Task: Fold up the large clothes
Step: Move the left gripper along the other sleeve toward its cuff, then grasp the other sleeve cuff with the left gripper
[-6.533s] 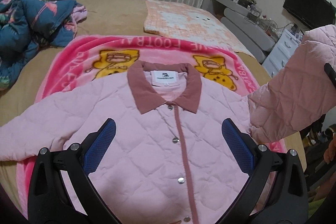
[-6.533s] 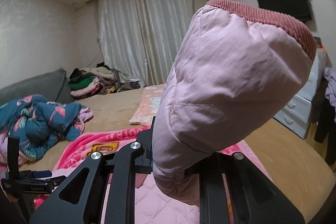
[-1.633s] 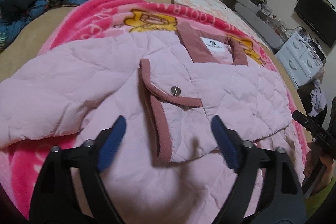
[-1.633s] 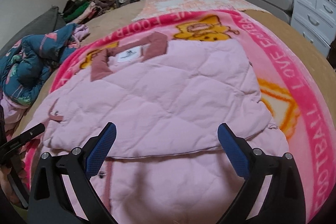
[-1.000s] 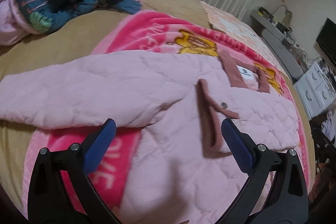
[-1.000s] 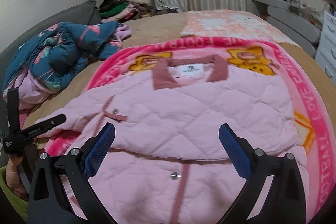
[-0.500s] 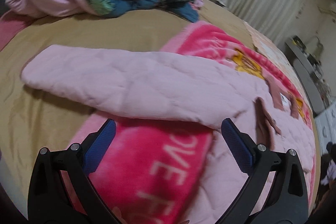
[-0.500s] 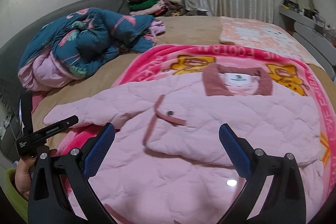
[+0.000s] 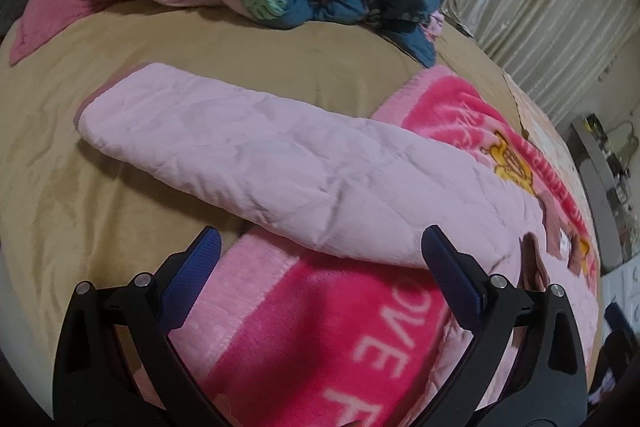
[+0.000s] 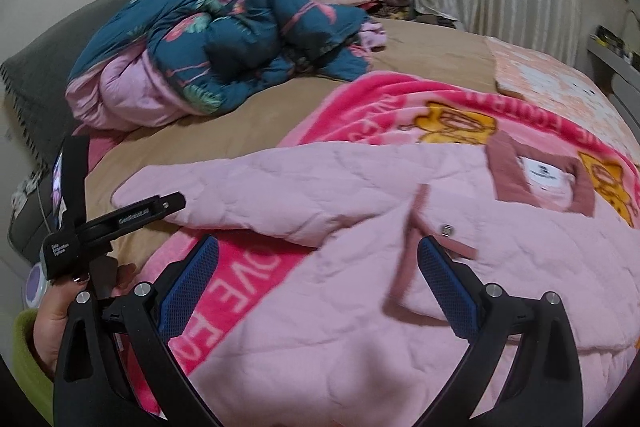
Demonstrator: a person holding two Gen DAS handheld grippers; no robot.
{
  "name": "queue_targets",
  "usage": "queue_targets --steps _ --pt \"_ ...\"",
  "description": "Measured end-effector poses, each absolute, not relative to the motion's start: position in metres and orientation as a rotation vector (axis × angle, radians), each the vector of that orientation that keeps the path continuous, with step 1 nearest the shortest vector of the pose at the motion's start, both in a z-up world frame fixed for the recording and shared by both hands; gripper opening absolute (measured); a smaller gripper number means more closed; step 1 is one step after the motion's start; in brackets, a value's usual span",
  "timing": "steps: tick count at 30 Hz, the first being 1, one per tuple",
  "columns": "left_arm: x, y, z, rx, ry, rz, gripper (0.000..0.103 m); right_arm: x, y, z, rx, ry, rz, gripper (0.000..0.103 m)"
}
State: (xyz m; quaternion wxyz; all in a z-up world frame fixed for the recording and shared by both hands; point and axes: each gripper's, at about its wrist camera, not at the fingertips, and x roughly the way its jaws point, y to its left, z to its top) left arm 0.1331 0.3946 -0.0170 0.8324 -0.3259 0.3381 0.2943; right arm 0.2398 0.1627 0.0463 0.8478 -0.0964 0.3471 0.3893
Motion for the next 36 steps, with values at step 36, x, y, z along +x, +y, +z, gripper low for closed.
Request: queue_targets --steps 36 --pt "0.124 0.509 -0.089 -1.048 0.682 0.778 0.091 0.272 0.167 0.010 -0.138 0.840 0.782 0.099"
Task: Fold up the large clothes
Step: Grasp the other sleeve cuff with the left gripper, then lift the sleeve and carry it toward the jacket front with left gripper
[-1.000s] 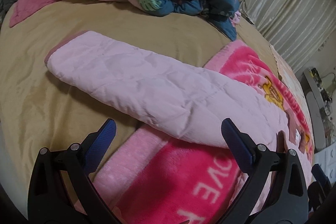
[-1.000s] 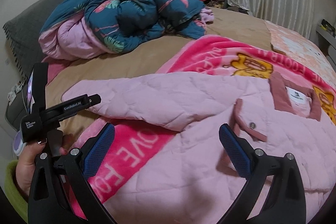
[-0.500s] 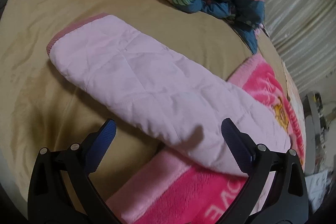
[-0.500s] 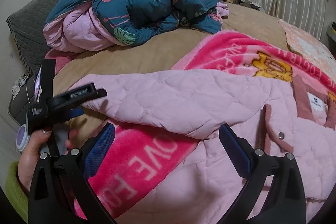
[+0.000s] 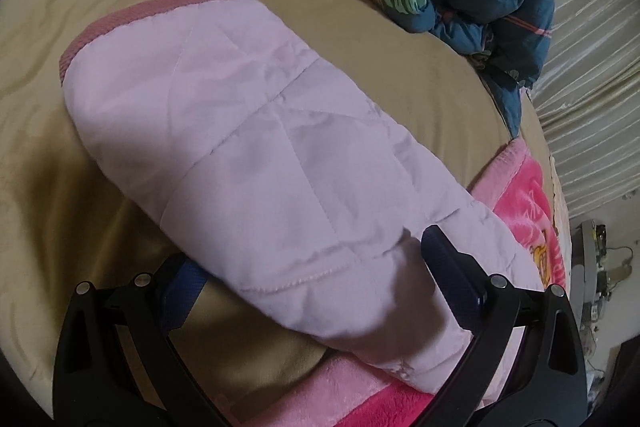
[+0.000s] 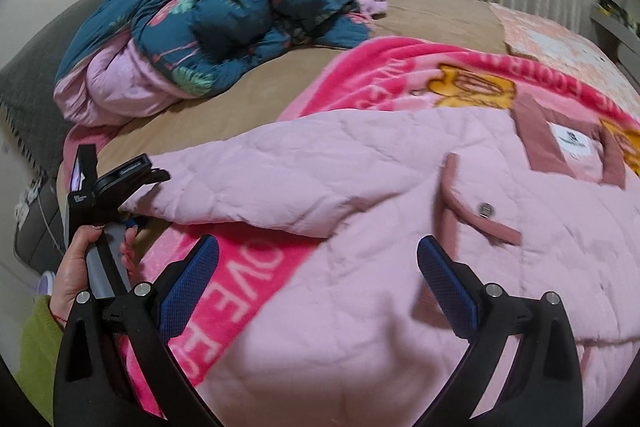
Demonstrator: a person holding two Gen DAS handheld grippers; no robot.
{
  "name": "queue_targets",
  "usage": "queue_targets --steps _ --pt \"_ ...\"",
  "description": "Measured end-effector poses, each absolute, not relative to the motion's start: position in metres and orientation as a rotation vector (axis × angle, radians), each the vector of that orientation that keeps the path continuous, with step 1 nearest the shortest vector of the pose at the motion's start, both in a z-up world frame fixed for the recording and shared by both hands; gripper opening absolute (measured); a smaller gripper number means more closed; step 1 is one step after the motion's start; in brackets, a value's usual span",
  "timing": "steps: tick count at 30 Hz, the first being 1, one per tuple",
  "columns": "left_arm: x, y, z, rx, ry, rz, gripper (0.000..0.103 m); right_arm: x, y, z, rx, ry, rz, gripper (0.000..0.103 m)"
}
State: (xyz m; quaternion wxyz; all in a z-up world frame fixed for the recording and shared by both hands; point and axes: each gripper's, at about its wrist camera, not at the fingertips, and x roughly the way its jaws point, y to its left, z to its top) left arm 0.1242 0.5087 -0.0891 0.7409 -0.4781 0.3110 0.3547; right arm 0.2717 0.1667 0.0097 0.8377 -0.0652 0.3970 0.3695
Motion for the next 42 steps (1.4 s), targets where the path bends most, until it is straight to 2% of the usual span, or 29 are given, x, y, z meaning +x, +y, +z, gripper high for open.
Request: queue_targets --steps 1,3,4,6,7,9,23,42 --pt "0.125 0.509 -0.089 -1.041 0.680 0.779 0.088 0.273 0.161 0.010 -0.131 0.840 0.771 0.099" --pt "0.126 0.509 -0.087 -1.025 0.669 0.773 0.069 0.275 0.147 0.012 -0.111 0.840 0.751 0.099" --pt "0.126 0.508 -0.086 -1.017 0.665 0.773 0.066 0.277 0.142 0.012 -0.104 0.839 0.744 0.099" --pt "0.128 0.507 -0.082 -0.999 0.651 0.770 0.044 0.278 0.131 0.014 -0.086 0.836 0.723 0.099" --pt "0.127 0.507 -0.078 -0.993 0.629 0.765 0.028 0.279 0.124 0.015 -0.074 0.835 0.714 0.099" --pt "0.126 0.504 -0.067 -0.976 0.589 0.744 0.017 0.281 0.115 0.016 -0.061 0.835 0.699 0.099" --pt "0.114 0.452 0.034 -0.777 0.337 0.630 0.011 0.277 0.042 0.030 0.037 0.819 0.601 0.099" --pt "0.129 0.333 0.131 -0.563 0.277 0.482 0.010 0.250 -0.056 0.064 0.126 0.751 0.537 0.099"
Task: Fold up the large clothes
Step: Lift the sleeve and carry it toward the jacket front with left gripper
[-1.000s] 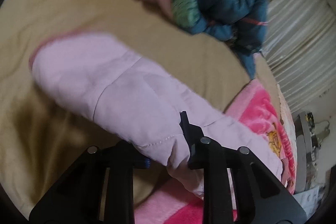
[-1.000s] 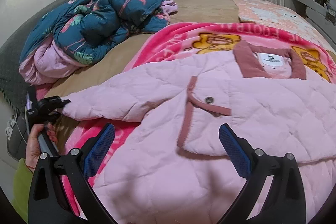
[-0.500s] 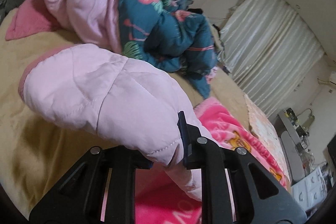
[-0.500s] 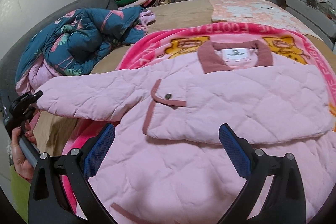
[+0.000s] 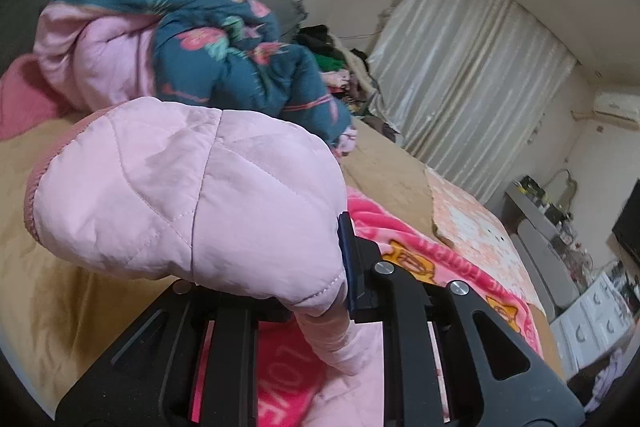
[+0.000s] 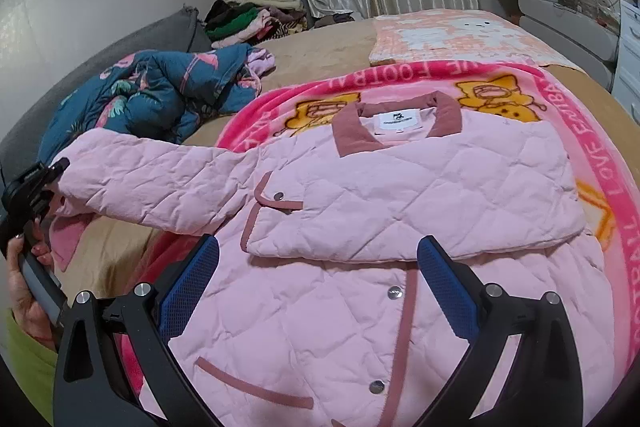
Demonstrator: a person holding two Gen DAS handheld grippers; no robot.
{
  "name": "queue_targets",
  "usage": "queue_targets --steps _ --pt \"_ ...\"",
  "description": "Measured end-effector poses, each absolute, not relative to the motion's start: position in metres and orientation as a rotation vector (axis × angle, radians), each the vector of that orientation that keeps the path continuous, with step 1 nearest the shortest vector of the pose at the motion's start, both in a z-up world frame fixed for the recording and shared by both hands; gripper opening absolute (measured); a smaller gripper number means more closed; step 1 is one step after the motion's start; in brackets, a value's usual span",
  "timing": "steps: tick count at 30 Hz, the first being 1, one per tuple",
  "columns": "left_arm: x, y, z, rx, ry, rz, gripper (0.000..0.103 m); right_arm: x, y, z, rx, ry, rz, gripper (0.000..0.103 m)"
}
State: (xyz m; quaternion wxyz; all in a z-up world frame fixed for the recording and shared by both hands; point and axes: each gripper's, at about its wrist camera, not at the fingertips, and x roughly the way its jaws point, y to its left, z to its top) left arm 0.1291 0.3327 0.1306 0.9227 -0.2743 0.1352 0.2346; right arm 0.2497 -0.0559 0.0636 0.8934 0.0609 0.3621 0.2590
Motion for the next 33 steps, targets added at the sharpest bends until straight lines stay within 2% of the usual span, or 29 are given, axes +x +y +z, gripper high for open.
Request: queue_targets --steps 15,27,33 --pt "0.179 0.214 0.171 -0.328 0.280 0.303 0.010 0.247 -0.127 0.070 0.258 0.712 0.513 0.099" --pt "0.233 0.125 0.163 -0.186 0.375 0.138 0.010 0.247 -0.184 0.057 0.361 0.720 0.463 0.099" --pt "0.262 0.075 0.143 -0.099 0.449 0.057 0.010 0.249 -0.218 0.051 0.421 0.714 0.424 0.099"
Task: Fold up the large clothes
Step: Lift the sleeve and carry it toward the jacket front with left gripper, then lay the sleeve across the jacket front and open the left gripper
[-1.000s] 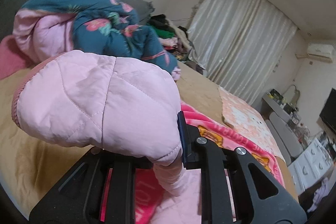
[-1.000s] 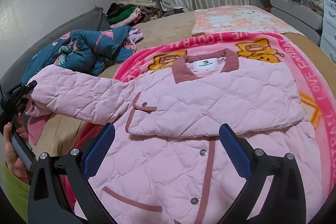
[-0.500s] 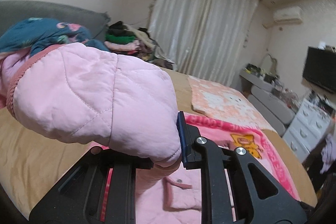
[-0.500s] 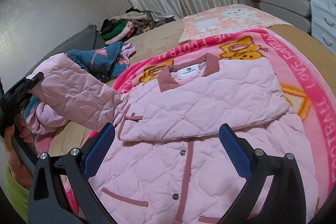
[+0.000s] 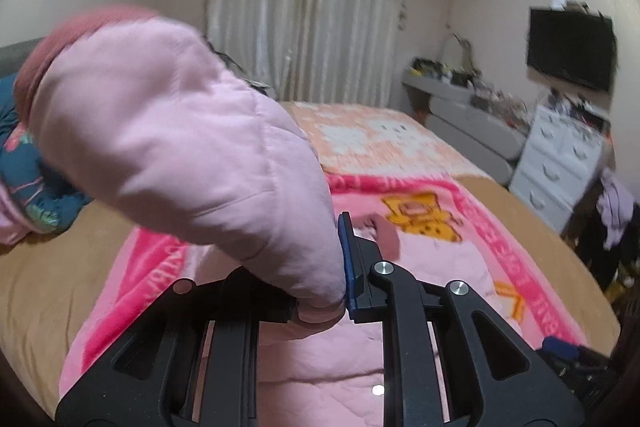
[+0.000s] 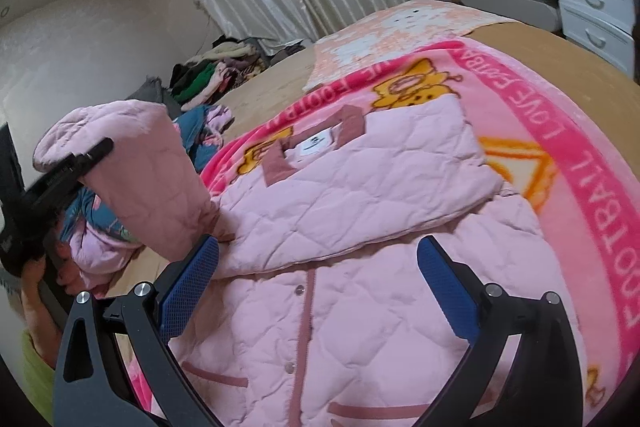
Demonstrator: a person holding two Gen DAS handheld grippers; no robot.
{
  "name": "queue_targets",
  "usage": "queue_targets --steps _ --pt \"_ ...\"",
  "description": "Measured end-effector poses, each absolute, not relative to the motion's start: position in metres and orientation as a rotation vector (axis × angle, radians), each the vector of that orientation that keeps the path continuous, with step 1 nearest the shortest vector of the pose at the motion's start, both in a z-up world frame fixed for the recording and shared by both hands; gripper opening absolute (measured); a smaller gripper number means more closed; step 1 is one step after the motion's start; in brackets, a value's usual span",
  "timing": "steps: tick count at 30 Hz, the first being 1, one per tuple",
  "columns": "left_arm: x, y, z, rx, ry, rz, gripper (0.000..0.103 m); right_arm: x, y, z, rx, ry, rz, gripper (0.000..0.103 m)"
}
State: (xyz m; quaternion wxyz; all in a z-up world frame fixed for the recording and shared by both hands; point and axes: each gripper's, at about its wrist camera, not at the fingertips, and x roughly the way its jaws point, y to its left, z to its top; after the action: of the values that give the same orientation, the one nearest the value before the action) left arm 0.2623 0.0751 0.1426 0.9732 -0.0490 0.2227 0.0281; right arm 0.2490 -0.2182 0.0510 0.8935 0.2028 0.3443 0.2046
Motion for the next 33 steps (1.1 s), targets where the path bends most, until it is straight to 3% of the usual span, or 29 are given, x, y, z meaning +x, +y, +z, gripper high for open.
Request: queue_targets --steps 20,33 --pt "0.307 -0.023 0.042 0.067 0.709 -0.016 0.010 0.250 -0.300 0.016 0.590 0.728 0.325 0.099" --pt "0.312 -0.061 -0.003 0.224 0.803 0.017 0.019 0.248 -0.315 0.004 0.625 0.742 0.313 0.099"
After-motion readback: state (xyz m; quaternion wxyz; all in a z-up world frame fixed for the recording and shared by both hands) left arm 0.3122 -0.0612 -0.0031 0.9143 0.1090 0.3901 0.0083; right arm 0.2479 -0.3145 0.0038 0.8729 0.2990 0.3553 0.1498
